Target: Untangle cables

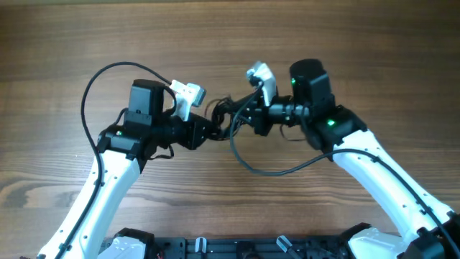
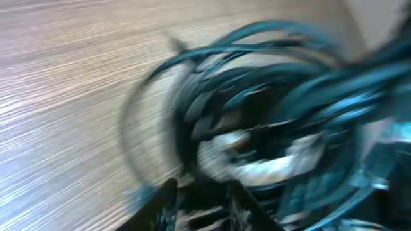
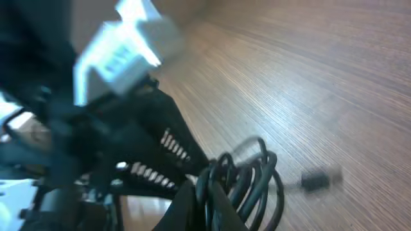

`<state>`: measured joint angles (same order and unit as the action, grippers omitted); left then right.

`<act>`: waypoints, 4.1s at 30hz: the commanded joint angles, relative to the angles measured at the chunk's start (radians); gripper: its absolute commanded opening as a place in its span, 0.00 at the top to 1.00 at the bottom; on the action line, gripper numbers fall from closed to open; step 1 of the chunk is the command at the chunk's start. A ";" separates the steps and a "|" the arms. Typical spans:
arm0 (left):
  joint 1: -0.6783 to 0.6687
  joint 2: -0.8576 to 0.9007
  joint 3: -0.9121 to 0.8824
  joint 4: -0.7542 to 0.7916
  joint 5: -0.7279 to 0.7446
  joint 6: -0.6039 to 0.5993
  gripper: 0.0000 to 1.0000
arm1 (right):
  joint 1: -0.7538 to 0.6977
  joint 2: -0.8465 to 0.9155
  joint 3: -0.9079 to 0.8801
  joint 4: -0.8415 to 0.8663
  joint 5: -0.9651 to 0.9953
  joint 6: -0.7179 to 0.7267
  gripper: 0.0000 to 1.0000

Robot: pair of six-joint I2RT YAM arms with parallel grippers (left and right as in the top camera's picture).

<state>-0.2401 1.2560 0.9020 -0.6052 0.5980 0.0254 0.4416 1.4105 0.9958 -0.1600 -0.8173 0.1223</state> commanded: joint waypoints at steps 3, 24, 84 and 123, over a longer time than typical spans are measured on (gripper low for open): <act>0.005 0.090 -0.006 -0.005 -0.133 -0.052 0.56 | -0.090 0.006 0.027 0.048 -0.261 -0.015 0.96; 0.251 0.102 -0.006 0.034 0.378 -0.167 0.00 | -0.090 0.006 0.027 -0.013 -0.159 -0.040 0.96; 0.134 0.099 -0.006 0.002 -0.253 -0.362 0.90 | -0.079 0.202 0.027 0.543 -0.053 0.489 0.96; 0.132 0.099 -0.006 0.160 0.182 0.139 0.96 | 0.098 0.253 0.027 0.047 0.190 -0.085 0.95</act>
<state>-0.1093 1.3560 0.9001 -0.4644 0.7162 0.1818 0.5381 1.6505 1.0107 -0.1143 -0.4614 0.0624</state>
